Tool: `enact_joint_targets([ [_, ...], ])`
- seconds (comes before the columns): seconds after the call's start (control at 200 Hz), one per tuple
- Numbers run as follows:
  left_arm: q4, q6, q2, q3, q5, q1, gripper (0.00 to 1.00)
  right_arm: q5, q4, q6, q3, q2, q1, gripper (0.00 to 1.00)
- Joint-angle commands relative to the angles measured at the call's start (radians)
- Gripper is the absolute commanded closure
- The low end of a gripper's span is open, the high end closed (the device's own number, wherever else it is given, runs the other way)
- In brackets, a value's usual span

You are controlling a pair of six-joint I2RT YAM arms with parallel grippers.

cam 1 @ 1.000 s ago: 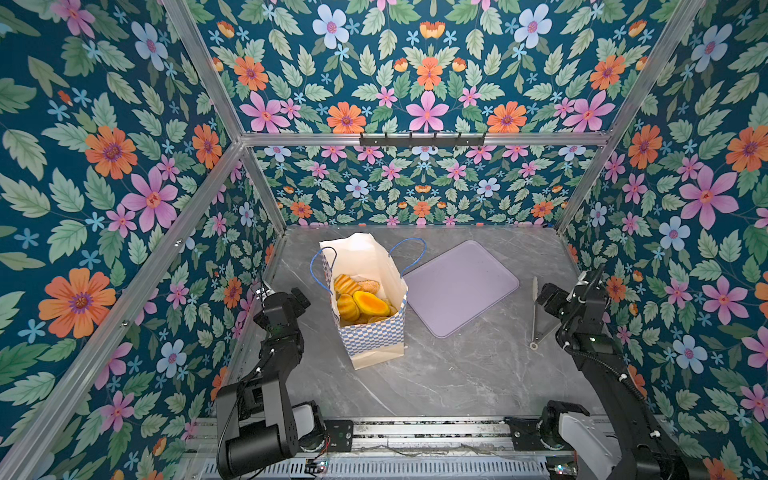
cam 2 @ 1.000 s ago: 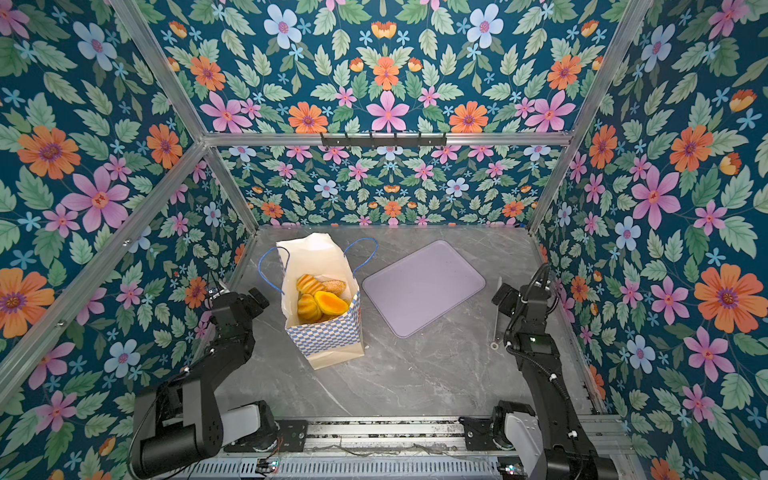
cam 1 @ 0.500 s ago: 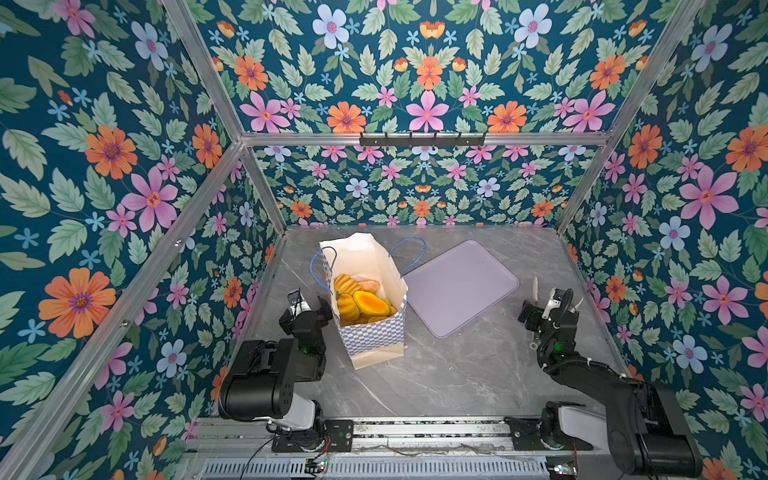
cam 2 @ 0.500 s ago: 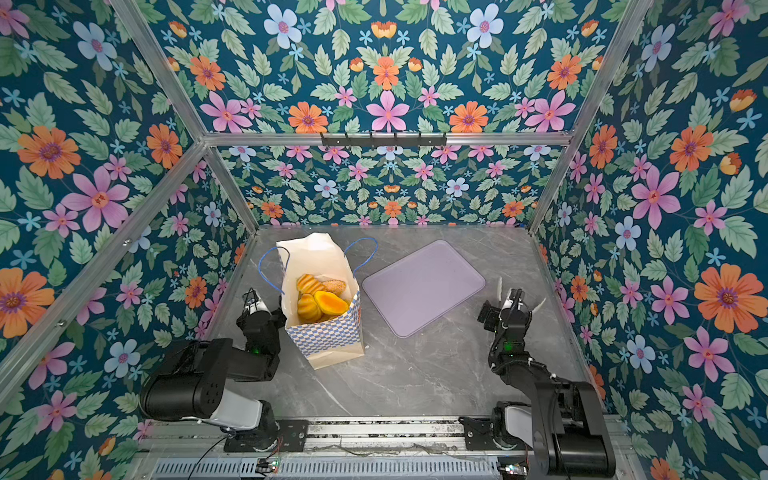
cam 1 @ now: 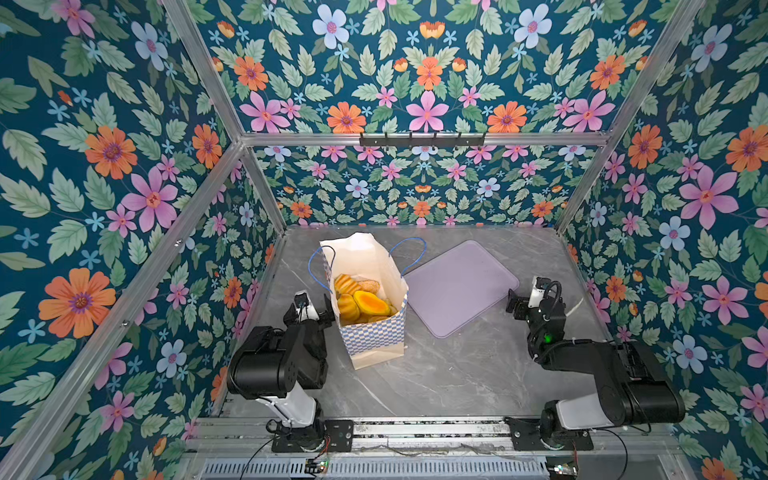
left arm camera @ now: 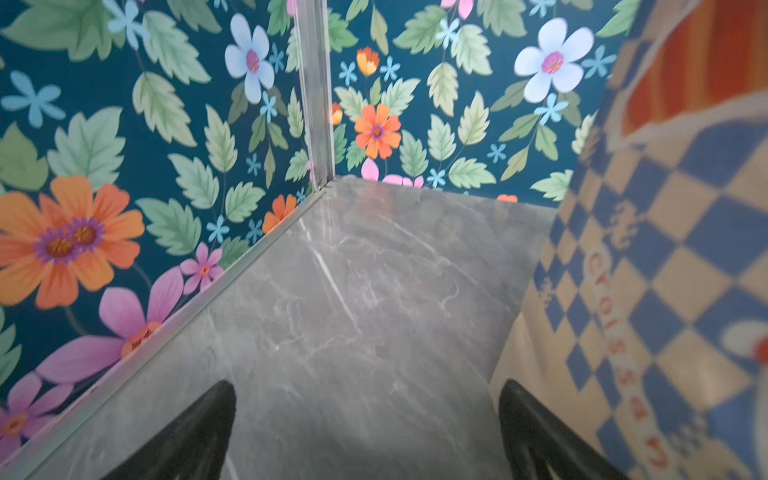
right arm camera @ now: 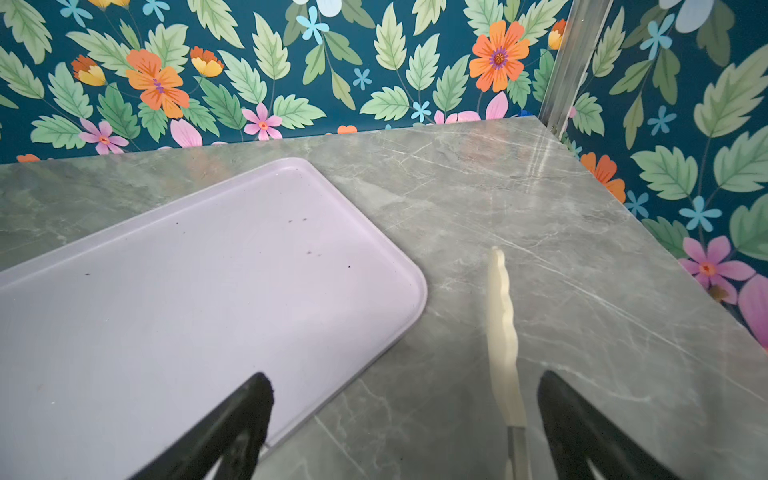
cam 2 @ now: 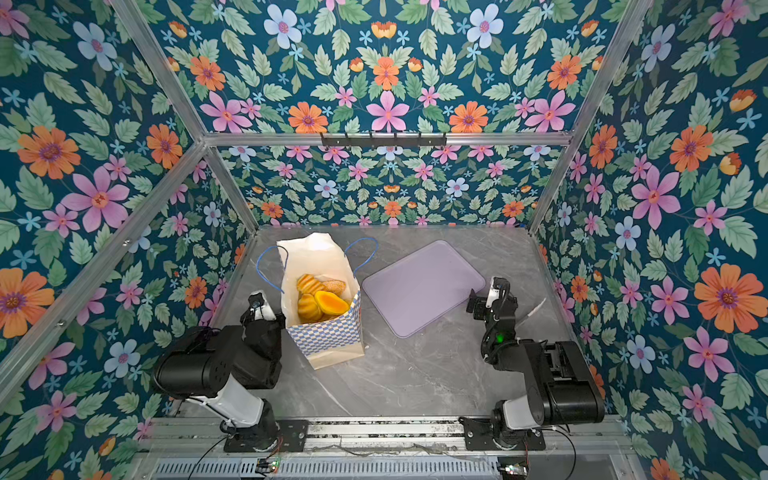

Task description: Place the fake bread into the paper bag

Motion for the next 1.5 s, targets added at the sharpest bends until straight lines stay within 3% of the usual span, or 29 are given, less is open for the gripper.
enact_joint_targets([
  [0.0,0.021,0.016,0.007,0.024,0.002,0.002,0.00,-0.028,-0.041,-0.016,0.014,-0.001,-0.011,0.01],
  [0.085,-0.031,0.010,0.003,0.050,0.004,0.005,0.00,-0.085,-0.088,0.009,0.035,-0.003,-0.047,0.01],
  [0.24,-0.207,0.001,-0.006,0.132,0.019,0.019,0.00,-0.086,-0.088,0.010,0.036,-0.003,-0.048,0.01],
  [0.985,-0.203,0.005,-0.006,0.131,0.016,0.016,0.00,-0.099,-0.092,0.009,0.037,-0.005,-0.053,0.01],
  [1.1,-0.077,-0.009,-0.010,0.062,0.009,0.017,0.00,-0.107,-0.058,-0.007,0.017,-0.011,-0.045,0.01],
  [1.185,0.169,-0.056,0.022,-0.062,0.082,0.064,0.00,-0.138,0.175,-0.038,-0.109,-0.029,-0.028,0.01],
  [1.235,0.140,-0.076,-0.003,-0.071,0.100,0.089,0.00,-0.136,0.275,-0.039,-0.156,-0.012,-0.028,0.01],
  [1.285,0.163,-0.075,0.015,-0.070,0.105,0.090,0.00,-0.102,0.244,-0.027,-0.125,0.010,-0.028,0.01],
  [1.37,0.097,-0.048,0.015,-0.018,0.090,0.081,0.00,-0.108,-0.094,-0.026,0.024,-0.015,-0.028,0.01],
  [1.455,-0.209,-0.011,-0.026,0.108,0.102,0.049,0.00,-0.133,-0.074,0.005,0.031,0.002,-0.062,0.01],
  [1.495,-0.227,0.011,-0.013,0.134,0.084,0.032,0.00,-0.137,-0.089,0.002,0.030,-0.011,-0.061,0.01],
])
